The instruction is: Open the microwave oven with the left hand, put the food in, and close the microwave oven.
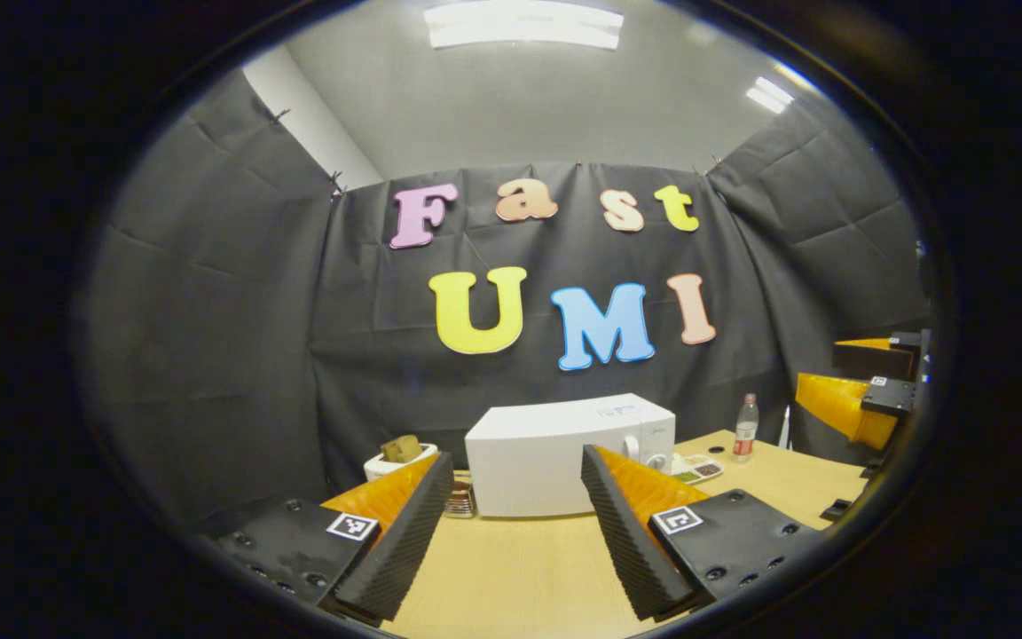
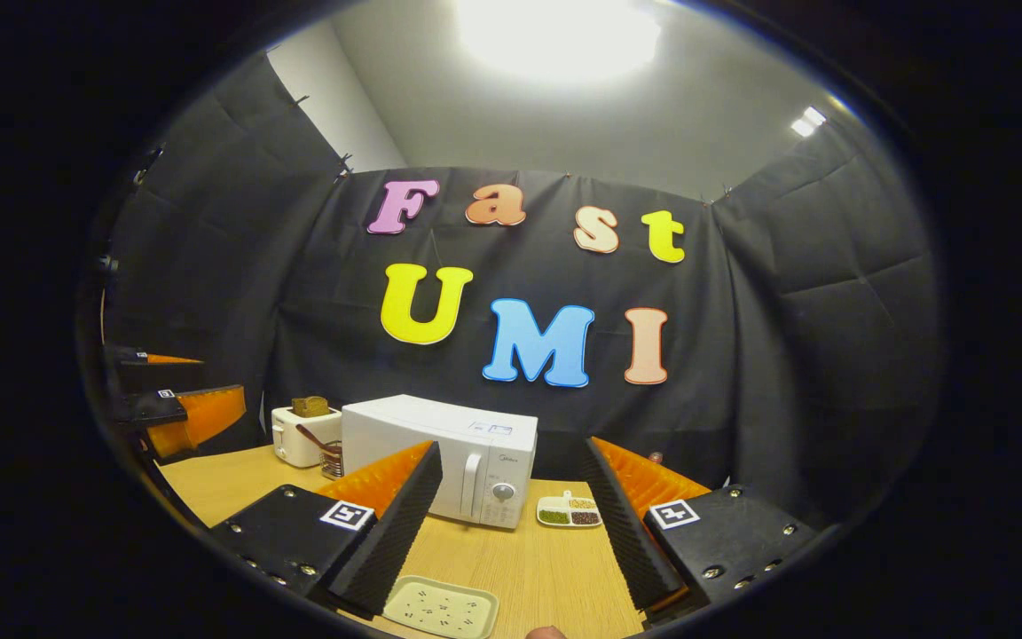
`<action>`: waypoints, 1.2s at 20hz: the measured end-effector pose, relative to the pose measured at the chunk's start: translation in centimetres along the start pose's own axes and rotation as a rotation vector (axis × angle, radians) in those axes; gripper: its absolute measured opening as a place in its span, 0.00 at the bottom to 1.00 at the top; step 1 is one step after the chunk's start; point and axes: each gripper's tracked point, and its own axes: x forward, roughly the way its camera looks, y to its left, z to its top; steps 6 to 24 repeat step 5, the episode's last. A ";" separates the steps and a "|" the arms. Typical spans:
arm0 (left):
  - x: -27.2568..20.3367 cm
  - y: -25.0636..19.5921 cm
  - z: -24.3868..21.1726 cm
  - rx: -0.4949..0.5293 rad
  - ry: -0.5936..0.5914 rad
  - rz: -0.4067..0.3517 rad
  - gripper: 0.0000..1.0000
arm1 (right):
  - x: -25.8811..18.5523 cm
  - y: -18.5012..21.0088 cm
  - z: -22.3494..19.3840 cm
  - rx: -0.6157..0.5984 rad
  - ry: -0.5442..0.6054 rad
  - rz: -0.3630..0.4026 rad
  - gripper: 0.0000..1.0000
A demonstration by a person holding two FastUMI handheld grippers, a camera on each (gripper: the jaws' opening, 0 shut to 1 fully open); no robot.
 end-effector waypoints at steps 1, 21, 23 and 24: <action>0.0 0.1 0.0 0.000 0.000 0.001 0.96 | 0.1 0.1 0.0 0.000 0.000 0.001 0.97; 0.1 0.6 0.0 -0.001 -0.004 0.008 0.96 | 0.1 0.6 0.4 0.002 -0.007 0.008 0.97; 0.1 0.6 0.0 -0.001 -0.004 0.008 0.96 | 0.1 0.6 0.4 0.002 -0.007 0.008 0.97; 0.1 0.6 0.0 -0.001 -0.004 0.008 0.96 | 0.1 0.6 0.4 0.002 -0.007 0.008 0.97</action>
